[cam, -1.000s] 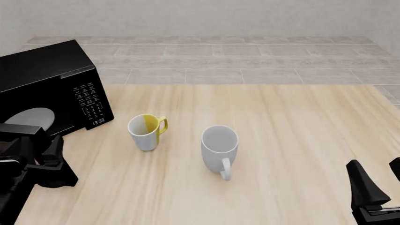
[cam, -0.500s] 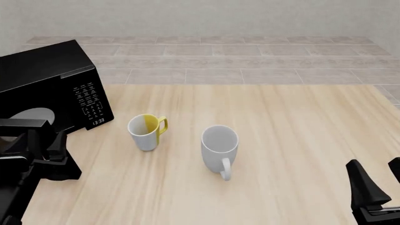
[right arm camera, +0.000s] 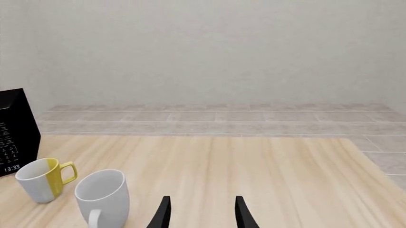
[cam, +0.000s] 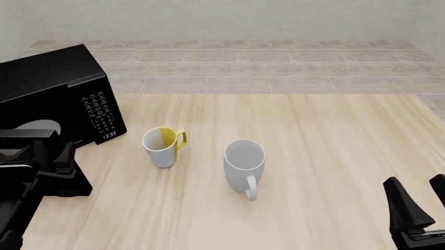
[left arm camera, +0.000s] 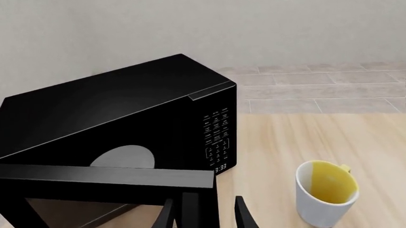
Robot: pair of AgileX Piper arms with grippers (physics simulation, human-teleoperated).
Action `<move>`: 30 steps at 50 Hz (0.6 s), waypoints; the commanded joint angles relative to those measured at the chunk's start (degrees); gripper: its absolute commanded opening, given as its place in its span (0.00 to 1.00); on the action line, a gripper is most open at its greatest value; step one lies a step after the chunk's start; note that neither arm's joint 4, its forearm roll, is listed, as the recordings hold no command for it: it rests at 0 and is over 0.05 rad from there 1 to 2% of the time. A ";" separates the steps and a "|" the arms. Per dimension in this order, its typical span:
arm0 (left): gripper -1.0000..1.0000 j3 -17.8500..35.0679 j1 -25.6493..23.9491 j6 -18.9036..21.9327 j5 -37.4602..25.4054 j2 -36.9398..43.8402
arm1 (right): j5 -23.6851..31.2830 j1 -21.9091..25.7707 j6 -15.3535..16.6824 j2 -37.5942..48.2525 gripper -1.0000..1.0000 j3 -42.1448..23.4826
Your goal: Close the microwave.
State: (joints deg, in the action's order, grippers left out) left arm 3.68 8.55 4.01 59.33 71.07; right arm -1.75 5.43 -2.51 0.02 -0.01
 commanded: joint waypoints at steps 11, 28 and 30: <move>1.00 8.73 -0.46 1.87 -9.66 2.94 | 0.08 0.50 -0.40 0.00 1.00 0.01; 1.00 12.52 -0.04 1.07 -13.58 3.89 | -0.42 1.29 -0.67 0.00 1.00 0.00; 1.00 13.00 0.06 1.26 -13.84 4.16 | -0.35 1.28 -0.71 0.00 1.00 0.00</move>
State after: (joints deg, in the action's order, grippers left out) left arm 11.80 8.18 4.68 48.29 72.77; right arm -2.03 6.36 -3.01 0.02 -0.01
